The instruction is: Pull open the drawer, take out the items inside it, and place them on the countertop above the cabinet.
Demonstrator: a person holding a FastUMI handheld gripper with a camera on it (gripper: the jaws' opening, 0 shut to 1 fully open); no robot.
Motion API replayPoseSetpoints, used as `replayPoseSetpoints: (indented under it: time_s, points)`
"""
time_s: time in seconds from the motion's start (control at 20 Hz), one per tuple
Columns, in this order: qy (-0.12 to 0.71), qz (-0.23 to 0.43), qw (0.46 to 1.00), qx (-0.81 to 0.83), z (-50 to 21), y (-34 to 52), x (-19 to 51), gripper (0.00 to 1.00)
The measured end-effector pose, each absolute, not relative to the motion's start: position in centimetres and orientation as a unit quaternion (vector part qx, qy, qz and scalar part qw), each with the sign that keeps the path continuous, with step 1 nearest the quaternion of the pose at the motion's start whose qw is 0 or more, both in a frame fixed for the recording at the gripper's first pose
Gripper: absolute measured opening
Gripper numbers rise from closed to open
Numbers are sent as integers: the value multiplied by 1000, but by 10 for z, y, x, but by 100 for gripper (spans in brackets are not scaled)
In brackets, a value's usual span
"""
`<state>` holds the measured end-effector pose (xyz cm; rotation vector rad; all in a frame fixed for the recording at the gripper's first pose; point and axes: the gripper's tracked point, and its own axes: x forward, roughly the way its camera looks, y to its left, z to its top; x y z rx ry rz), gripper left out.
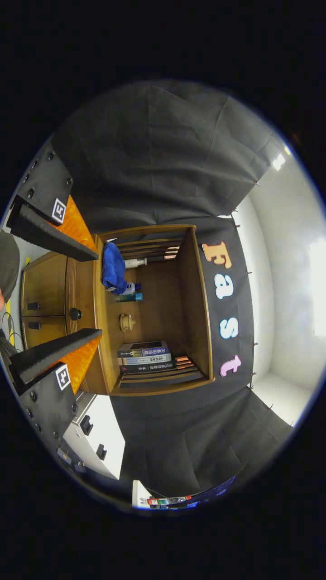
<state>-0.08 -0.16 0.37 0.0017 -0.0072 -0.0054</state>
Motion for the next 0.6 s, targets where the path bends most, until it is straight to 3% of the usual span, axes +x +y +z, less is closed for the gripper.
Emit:
replayPoseSetpoints:
  time_s: [0.6]
  points:
    - [-4,-9,1000,12,10,-16,38,97]
